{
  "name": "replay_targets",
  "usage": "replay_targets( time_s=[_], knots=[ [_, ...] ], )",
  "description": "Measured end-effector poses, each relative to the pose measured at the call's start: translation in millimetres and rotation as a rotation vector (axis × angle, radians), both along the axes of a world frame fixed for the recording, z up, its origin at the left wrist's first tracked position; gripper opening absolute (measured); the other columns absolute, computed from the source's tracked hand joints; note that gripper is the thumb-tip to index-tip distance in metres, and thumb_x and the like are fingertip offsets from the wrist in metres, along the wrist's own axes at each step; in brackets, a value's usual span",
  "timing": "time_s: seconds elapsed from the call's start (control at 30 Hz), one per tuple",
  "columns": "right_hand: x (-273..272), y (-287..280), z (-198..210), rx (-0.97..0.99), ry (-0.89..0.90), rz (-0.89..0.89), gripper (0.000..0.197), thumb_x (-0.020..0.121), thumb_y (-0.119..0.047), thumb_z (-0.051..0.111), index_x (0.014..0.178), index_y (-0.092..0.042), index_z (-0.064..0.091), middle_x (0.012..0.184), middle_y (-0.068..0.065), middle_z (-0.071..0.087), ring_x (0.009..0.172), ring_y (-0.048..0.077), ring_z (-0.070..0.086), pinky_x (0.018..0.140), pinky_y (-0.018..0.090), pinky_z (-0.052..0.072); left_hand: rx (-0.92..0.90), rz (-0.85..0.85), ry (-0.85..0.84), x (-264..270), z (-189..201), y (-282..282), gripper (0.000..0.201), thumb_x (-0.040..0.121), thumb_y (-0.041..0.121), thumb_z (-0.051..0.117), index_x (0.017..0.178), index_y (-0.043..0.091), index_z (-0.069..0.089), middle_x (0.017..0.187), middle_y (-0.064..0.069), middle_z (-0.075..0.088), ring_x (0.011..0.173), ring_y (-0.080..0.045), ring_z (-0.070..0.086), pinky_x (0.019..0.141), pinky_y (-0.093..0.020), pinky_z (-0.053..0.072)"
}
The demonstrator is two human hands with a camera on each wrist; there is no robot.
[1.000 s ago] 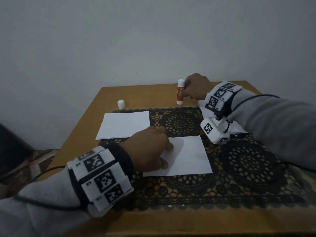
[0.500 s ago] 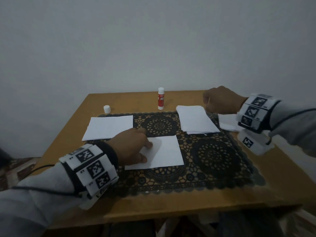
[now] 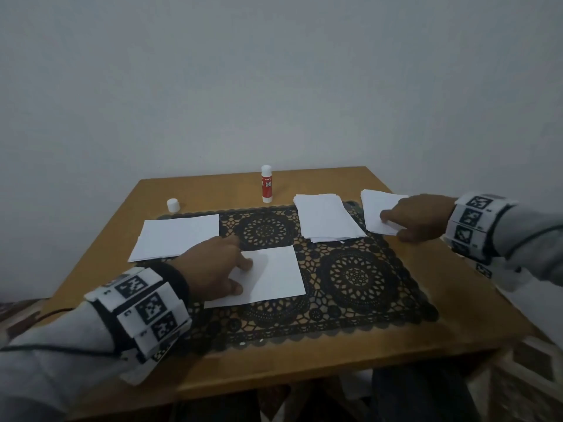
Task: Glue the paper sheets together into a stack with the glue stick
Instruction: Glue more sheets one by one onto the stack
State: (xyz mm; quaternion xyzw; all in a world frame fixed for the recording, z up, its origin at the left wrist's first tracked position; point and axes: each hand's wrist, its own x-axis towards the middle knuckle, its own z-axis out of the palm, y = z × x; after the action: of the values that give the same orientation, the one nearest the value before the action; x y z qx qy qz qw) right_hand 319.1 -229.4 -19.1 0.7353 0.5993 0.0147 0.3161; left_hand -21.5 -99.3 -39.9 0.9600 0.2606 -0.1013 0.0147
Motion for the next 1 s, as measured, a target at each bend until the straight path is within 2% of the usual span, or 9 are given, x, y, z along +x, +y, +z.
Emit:
replay_targets(
  time_s=[0.07,0.17,0.3,0.4,0.47,0.57,0.67,0.8,1.0],
  knots=[
    [1,0,-2,0.016,0.027,-0.007,0.036,0.099,-0.029,0.043,0.133,-0.02,0.043,0.125,0.007,0.057,0.109,0.02,0.055,0.087,0.028,0.044,-0.003,-0.002,-0.002,1,-1,1,0.054,0.088,0.039,0.063,0.138,0.03,0.048,0.107,0.009,0.037,0.106,-0.011,0.041,0.082,-0.017,0.028],
    [7,2,-9,0.062,0.036,0.004,0.027,0.098,-0.024,0.042,0.12,-0.016,0.056,0.115,0.006,0.061,0.094,0.017,0.054,0.083,0.026,0.044,-0.002,-0.001,0.0,2,-1,2,0.054,0.088,0.039,0.063,0.139,0.03,0.047,0.103,0.01,0.032,0.098,-0.007,0.034,0.08,-0.017,0.027],
    [10,6,-18,0.109,-0.016,0.033,0.021,0.097,-0.016,0.042,0.097,-0.012,0.062,0.093,0.005,0.062,0.079,0.015,0.053,0.071,0.024,0.046,0.002,0.001,0.006,1,-1,0,0.055,0.088,0.04,0.062,0.14,0.03,0.046,0.103,0.01,0.033,0.105,-0.01,0.04,0.08,-0.017,0.027],
    [12,7,-21,0.139,-0.032,0.046,0.022,0.097,-0.017,0.043,0.094,-0.01,0.064,0.084,0.001,0.055,0.074,0.014,0.052,0.06,0.019,0.037,0.004,0.004,0.01,1,-1,0,0.055,0.089,0.039,0.062,0.14,0.029,0.046,0.113,0.006,0.042,0.11,-0.012,0.042,0.081,-0.017,0.028],
    [14,9,-19,0.163,-0.021,0.037,0.021,0.096,-0.018,0.047,0.082,-0.01,0.061,0.076,0.001,0.053,0.066,0.013,0.05,0.057,0.02,0.035,0.001,0.006,0.005,1,-1,0,0.055,0.088,0.039,0.062,0.14,0.029,0.046,0.119,0.005,0.044,0.11,-0.012,0.043,0.082,-0.017,0.028],
    [18,13,-15,0.197,0.041,0.017,0.035,0.09,-0.018,0.055,0.058,-0.015,0.041,0.059,-0.001,0.041,0.051,0.009,0.036,0.05,0.022,0.029,0.0,0.009,-0.003,1,-2,0,0.055,0.088,0.039,0.063,0.14,0.029,0.046,0.12,0.005,0.045,0.101,-0.009,0.039,0.08,-0.017,0.028],
    [20,16,-12,0.211,0.108,0.001,0.04,0.09,-0.013,0.053,0.053,-0.014,0.039,0.053,0.001,0.036,0.049,0.012,0.03,0.052,0.025,0.029,-0.001,0.012,-0.005,2,-2,0,0.056,0.089,0.038,0.063,0.14,0.029,0.046,0.121,0.005,0.046,0.104,-0.01,0.041,0.08,-0.016,0.029],
    [23,14,-7,0.263,0.173,0.007,0.04,0.09,-0.011,0.053,0.052,-0.019,0.044,0.054,-0.004,0.046,0.049,0.007,0.037,0.053,0.021,0.032,0.0,0.021,-0.007,2,-1,-1,0.055,0.088,0.038,0.063,0.14,0.029,0.046,0.123,0.004,0.046,0.11,-0.012,0.043,0.081,-0.017,0.03],
    [21,4,7,0.441,0.169,-0.001,0.034,0.091,-0.017,0.058,0.059,-0.021,0.045,0.062,-0.003,0.051,0.056,0.009,0.044,0.052,0.025,0.031,0.008,0.035,-0.031,0,-2,-3,0.051,0.086,0.039,0.065,0.134,0.03,0.05,0.127,0.005,0.049,0.114,-0.015,0.048,0.095,-0.024,0.04]
  ],
)
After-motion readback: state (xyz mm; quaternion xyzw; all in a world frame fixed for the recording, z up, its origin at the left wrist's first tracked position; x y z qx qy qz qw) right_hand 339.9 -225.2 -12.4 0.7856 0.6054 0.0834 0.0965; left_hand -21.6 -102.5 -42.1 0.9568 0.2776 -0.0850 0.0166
